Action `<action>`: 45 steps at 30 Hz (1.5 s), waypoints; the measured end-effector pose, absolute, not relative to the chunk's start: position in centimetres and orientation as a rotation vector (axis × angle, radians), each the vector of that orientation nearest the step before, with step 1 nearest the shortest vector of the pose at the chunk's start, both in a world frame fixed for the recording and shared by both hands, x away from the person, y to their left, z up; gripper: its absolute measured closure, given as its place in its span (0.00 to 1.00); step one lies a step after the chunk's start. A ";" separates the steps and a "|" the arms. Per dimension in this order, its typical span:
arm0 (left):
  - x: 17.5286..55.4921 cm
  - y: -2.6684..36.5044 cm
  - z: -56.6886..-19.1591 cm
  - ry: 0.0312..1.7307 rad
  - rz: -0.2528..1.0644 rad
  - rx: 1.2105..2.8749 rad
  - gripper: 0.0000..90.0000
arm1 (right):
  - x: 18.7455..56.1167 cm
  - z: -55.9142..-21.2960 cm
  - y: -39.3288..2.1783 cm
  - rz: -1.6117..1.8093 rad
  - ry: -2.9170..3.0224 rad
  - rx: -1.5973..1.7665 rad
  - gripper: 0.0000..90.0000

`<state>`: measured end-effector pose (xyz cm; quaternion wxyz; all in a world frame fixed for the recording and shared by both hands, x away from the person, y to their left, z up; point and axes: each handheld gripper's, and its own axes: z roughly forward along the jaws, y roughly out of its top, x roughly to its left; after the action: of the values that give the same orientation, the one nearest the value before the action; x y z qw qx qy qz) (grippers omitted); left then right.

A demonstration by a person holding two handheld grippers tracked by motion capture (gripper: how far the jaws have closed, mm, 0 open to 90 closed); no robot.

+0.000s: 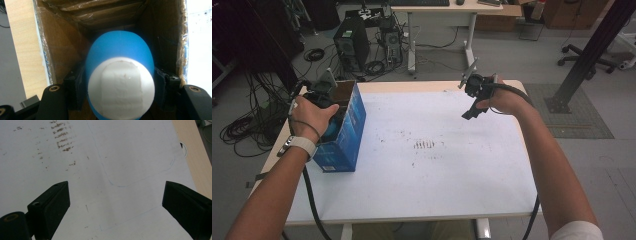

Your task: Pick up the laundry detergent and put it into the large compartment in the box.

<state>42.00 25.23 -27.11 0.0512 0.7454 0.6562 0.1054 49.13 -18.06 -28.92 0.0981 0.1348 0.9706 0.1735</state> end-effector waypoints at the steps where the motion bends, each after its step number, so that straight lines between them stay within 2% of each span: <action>1: 42.0 25.2 -27.1 1.992 0.326 2.272 0.42 | 49.1 -28.9 -18.1 0.514 2.873 0.400 0.09; 18: 42.3 25.9 -27.3 1.983 0.310 2.245 0.41 | 49.2 -29.3 -18.4 0.517 2.877 0.417 0.09; 45: 42.4 26.1 -27.5 1.972 0.281 2.269 0.27 | 49.0 -29.3 -18.7 0.513 2.873 0.423 0.09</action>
<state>42.42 26.07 -27.49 0.0614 0.7501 0.6519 0.0927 48.99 -18.69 -29.34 0.0963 0.1428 0.9697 0.1730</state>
